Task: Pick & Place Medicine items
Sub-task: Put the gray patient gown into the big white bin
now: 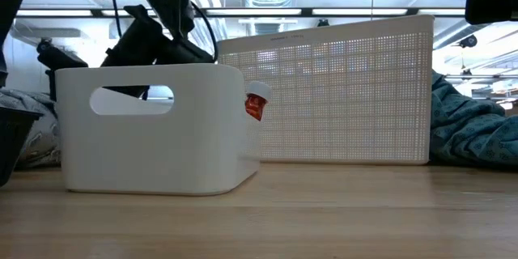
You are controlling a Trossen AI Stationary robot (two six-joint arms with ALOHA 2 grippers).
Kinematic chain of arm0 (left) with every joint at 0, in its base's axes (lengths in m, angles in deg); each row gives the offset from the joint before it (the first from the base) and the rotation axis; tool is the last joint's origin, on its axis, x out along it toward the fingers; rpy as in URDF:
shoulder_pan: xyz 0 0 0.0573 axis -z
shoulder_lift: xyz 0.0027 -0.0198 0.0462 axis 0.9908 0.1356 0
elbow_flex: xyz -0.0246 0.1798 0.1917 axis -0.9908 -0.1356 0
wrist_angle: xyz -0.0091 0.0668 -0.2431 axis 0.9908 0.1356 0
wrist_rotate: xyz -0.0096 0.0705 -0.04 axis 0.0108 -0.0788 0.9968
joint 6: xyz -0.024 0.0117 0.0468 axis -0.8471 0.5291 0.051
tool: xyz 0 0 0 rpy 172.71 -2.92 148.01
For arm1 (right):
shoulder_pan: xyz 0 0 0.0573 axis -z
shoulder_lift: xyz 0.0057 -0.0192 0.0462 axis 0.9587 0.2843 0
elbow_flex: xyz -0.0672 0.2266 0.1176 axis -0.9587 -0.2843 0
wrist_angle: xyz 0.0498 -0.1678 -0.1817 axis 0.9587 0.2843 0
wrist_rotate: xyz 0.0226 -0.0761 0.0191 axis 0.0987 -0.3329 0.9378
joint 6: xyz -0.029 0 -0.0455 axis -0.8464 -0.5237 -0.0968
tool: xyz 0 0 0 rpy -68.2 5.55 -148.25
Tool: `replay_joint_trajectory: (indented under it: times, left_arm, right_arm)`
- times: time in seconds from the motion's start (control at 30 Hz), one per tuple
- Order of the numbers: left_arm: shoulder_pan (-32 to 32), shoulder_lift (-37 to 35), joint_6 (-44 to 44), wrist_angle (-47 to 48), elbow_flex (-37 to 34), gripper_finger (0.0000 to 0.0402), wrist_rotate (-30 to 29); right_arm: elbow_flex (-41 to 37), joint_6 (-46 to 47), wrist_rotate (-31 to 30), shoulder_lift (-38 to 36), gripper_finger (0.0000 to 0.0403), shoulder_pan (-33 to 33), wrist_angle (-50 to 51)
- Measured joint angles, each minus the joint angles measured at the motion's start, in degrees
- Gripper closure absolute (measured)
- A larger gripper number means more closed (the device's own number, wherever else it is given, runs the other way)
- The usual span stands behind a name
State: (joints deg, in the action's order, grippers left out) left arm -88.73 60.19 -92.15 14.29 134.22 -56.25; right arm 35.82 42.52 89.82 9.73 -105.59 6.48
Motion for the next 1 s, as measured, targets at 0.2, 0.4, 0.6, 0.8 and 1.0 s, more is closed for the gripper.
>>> replay_joint_trajectory:
  times: [0.2, 0.4, 0.6, 0.8, 1.0]
  left_arm:
    - [0.0, 0.0, 0.0, -0.4, -1.7, 0.0002, 0.1]
    - [0.0, 0.0, 0.0, -2.3, -5.2, 0.0002, 0.2]
    - [0.0, 0.0, -1.2, -0.2, -5.7, 0.0002, 0.4]
    - [0.0, 0.0, -1.9, 0.8, -7.7, 0.0002, -0.2]
    - [-0.1, -0.1, -4.6, -1.6, -11.8, 0.0002, -0.6]
  right_arm:
    - [0.0, 0.0, 0.0, 0.0, 0.0197, 0.0, 0.0]
    - [0.0, 0.1, 0.0, 0.0, 0.0197, 0.0, 0.0]
    - [0.0, 0.0, 0.0, 0.0, 0.0197, 0.0, 0.0]
    - [0.0, 0.0, 0.0, 0.0, 0.0197, 0.0, 0.0]
    - [0.0, 0.1, 0.0, 0.0, 0.0197, 0.0, 0.0]
